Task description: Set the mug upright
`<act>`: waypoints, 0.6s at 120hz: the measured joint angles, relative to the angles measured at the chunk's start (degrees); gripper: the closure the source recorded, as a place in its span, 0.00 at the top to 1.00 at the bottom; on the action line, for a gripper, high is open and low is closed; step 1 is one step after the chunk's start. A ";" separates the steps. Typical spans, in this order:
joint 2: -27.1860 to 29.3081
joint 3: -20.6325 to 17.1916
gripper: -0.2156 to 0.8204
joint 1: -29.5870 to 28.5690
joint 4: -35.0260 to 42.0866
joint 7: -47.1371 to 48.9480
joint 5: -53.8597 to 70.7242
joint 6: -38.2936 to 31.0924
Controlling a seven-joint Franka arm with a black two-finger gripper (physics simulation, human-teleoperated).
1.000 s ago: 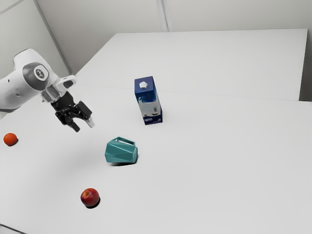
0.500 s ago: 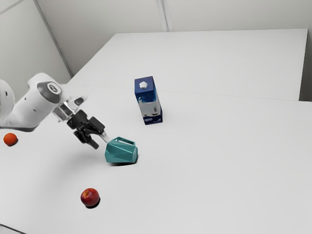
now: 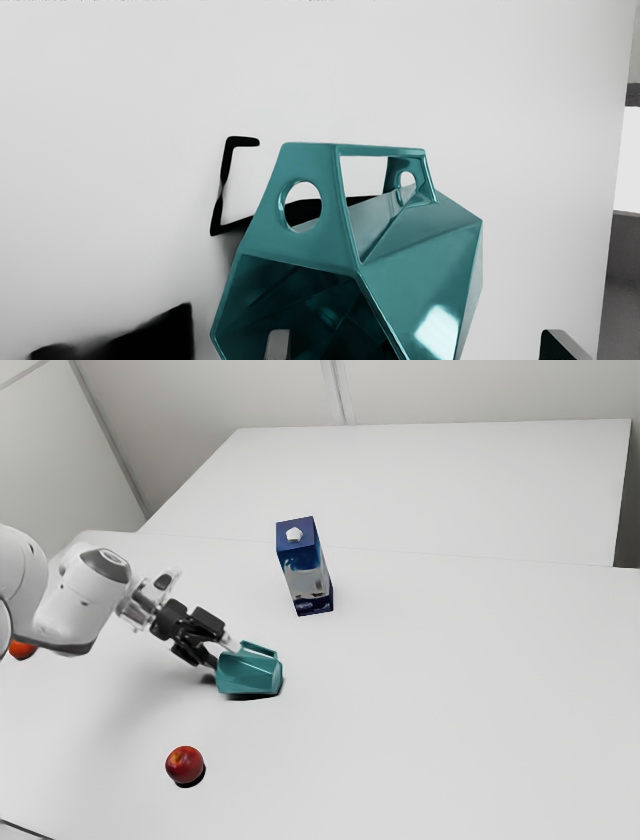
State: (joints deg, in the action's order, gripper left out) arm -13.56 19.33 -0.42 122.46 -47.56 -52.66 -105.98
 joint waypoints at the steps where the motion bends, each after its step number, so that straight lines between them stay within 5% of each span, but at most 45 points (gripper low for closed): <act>1: 0.00 0.00 0.70 0.02 0.10 -0.09 -0.17 -0.01; 53: 0.84 0.00 0.23 0.59 2.62 -3.51 -4.51 -0.67; 72: 1.16 -0.02 0.14 0.90 2.63 -4.23 -4.53 -0.72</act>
State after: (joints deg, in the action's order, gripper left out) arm -12.40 19.32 0.48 125.09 -51.79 -57.19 -106.70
